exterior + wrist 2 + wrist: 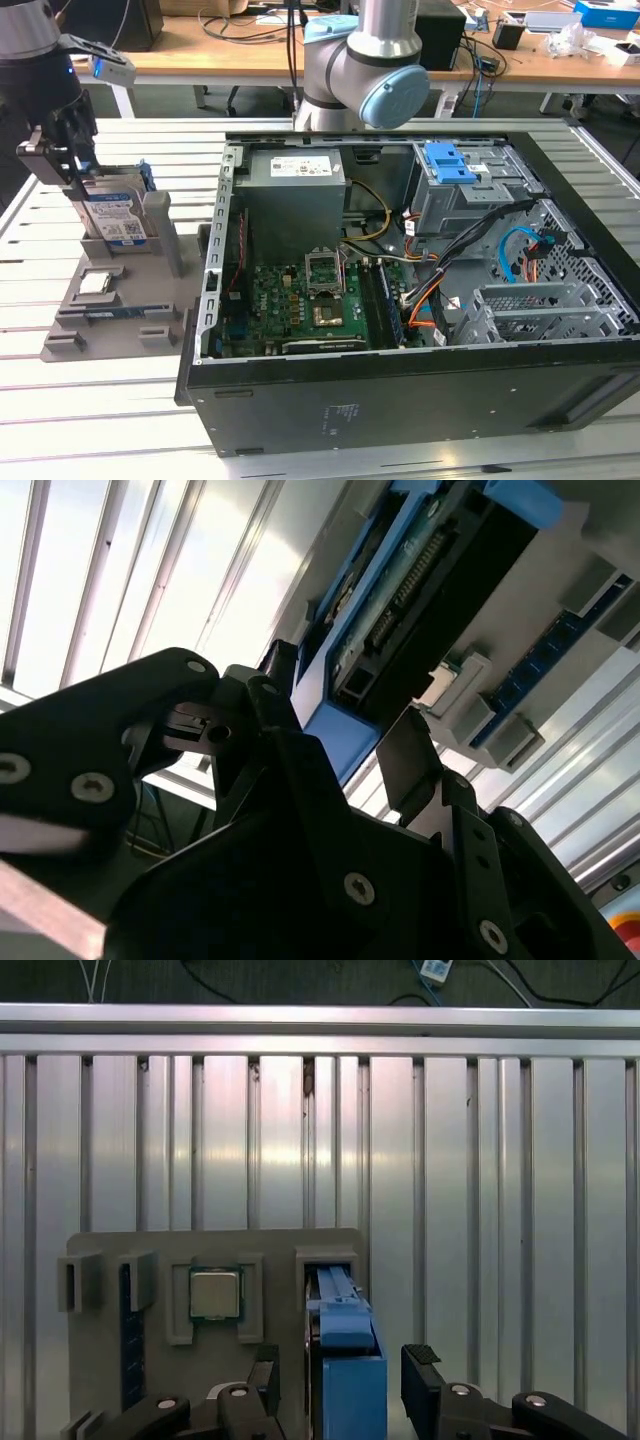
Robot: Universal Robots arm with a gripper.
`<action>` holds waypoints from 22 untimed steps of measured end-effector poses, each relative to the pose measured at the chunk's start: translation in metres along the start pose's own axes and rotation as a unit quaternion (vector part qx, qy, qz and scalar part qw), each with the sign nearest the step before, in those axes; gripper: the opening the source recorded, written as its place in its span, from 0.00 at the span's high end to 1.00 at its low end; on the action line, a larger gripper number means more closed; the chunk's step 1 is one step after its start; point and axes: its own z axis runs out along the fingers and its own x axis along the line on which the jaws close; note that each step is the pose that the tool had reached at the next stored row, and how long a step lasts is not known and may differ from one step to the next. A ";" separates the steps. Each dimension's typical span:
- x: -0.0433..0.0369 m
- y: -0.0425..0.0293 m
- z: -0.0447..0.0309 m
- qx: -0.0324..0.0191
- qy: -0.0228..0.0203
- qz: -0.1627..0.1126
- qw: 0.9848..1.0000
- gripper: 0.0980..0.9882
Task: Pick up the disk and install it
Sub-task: 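Pick up the disk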
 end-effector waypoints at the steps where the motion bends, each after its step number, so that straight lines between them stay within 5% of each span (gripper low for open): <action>1: 0.0000 0.0000 0.0015 0.000 0.000 0.000 1.000 0.44; 6: 0.0000 -0.0002 0.0108 0.000 0.000 0.000 1.000 0.44; 16: 0.0000 -0.0002 0.0117 0.000 0.000 0.000 1.000 0.44; 22: 0.0000 -0.0002 0.0117 0.000 0.000 0.000 1.000 0.70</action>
